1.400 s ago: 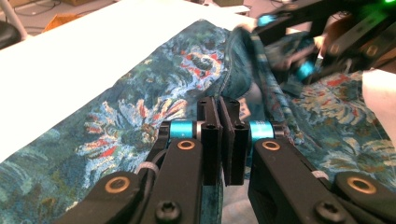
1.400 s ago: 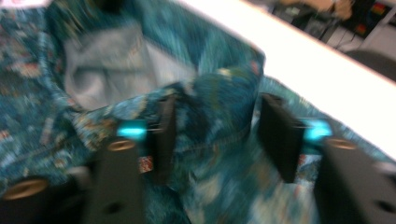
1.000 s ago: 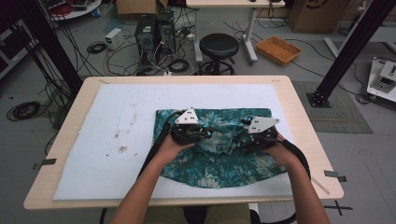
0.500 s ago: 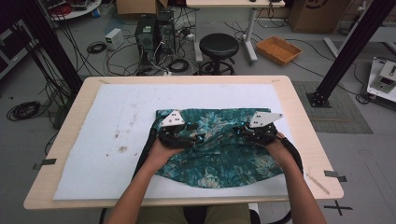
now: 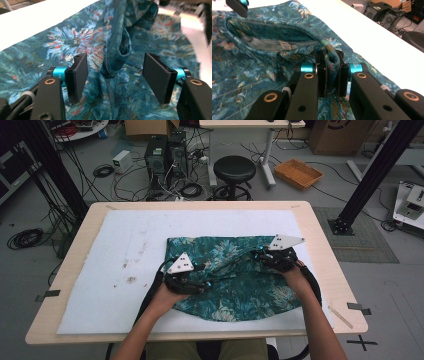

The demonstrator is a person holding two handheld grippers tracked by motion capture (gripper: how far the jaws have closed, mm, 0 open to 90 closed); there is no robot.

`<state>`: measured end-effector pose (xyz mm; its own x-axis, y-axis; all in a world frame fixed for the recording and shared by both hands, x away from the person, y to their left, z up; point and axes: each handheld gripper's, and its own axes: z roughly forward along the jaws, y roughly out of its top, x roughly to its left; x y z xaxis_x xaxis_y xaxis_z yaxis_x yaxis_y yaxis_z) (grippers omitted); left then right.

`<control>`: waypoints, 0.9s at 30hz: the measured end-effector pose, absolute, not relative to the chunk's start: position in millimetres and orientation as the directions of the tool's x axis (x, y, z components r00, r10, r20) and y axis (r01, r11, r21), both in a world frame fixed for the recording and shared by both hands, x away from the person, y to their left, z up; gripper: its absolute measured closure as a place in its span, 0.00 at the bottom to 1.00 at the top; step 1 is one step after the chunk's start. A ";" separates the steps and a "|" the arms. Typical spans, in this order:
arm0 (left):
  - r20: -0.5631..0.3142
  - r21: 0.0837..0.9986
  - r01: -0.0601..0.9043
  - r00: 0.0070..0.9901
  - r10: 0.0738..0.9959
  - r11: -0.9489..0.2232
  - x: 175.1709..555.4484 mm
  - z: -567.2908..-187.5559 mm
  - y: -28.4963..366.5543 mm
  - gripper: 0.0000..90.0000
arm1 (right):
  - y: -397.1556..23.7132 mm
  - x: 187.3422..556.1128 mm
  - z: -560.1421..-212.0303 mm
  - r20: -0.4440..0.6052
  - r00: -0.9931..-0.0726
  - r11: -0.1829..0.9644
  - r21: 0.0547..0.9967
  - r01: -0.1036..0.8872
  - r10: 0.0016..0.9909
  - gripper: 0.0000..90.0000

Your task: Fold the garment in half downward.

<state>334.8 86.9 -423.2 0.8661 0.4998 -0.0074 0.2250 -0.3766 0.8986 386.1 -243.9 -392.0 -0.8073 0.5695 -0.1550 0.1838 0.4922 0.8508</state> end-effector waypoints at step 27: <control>0.302 0.822 0.017 0.834 0.462 -0.569 309.9 -427.9 68.6 0.84 | -265.1 332.7 -427.5 -0.142 -0.870 0.490 0.863 0.125 0.472 0.77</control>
